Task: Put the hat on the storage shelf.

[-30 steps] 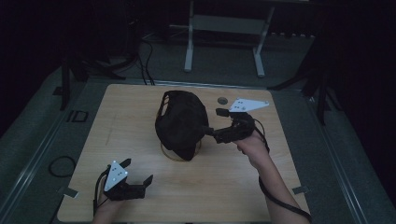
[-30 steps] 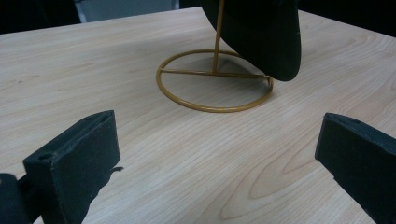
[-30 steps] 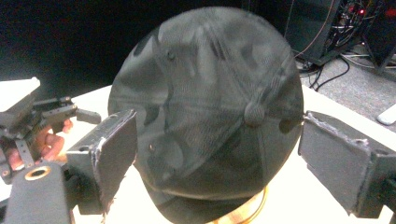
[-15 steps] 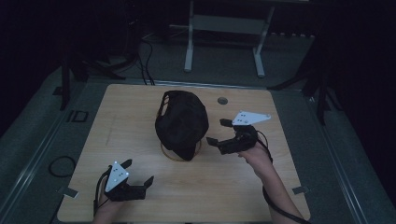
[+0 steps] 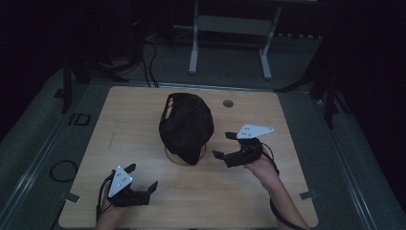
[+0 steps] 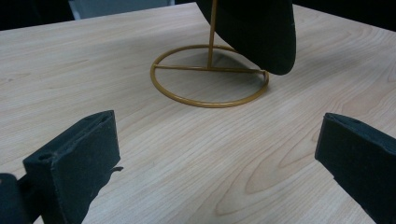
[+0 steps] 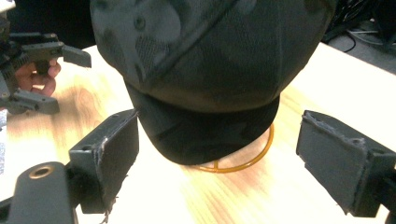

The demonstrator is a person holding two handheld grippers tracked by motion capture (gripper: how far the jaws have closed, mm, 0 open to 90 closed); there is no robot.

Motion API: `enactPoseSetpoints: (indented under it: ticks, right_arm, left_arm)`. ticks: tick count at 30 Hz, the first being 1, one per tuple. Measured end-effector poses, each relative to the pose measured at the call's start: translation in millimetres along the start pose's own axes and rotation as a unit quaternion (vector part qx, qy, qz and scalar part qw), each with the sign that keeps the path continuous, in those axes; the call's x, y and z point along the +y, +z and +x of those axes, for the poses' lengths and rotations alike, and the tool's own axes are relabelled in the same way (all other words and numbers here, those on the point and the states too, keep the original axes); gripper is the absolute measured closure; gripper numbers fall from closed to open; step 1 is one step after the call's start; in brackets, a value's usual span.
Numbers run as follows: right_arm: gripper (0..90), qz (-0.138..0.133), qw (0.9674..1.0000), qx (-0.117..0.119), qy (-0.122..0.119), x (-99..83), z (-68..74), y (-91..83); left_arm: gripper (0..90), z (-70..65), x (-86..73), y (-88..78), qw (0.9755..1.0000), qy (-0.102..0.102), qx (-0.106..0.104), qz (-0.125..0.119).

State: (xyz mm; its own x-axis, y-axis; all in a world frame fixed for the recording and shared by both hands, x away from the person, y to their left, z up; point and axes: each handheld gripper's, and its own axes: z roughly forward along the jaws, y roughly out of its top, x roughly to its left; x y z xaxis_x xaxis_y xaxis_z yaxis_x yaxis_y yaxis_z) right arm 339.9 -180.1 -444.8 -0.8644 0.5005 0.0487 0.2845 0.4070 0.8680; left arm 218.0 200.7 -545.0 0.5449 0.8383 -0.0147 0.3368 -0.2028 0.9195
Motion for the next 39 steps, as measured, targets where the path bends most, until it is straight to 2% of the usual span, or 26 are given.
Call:
enactPoseSetpoints:
  ticks: [13, 18, 22, 35, 39]
  right_arm:
    - [13.0, 0.022, 0.9997, 0.007, 0.013, -37.8, -0.2, 12.3]
    - [13.0, 0.025, 0.9996, 0.013, 0.008, -50.9, 1.2, 17.1]
    - [13.0, 0.03, 0.9993, 0.016, 0.018, -59.7, 0.0, 20.2]
    - [13.0, 0.042, 0.9988, 0.007, 0.025, -86.7, -3.5, 17.0]
    - [13.5, 0.04, 0.9984, 0.004, 0.04, -96.2, -7.8, 10.8]
  left_arm:
    - [0.4, 0.0, -0.9, 1.0, 1.0, -0.004, -0.004, 0.001]
    - [0.4, 0.3, -1.2, 1.2, 0.9999, -0.005, -0.008, 0.003]
    - [0.4, 0.2, -0.9, 1.0, 0.9999, -0.007, -0.008, 0.002]
    - [0.4, 0.5, -0.8, 0.4, 1.0, -0.006, -0.006, 0.001]
    - [0.4, 0.7, -0.7, 0.3, 0.9999, -0.007, -0.008, 0.002]
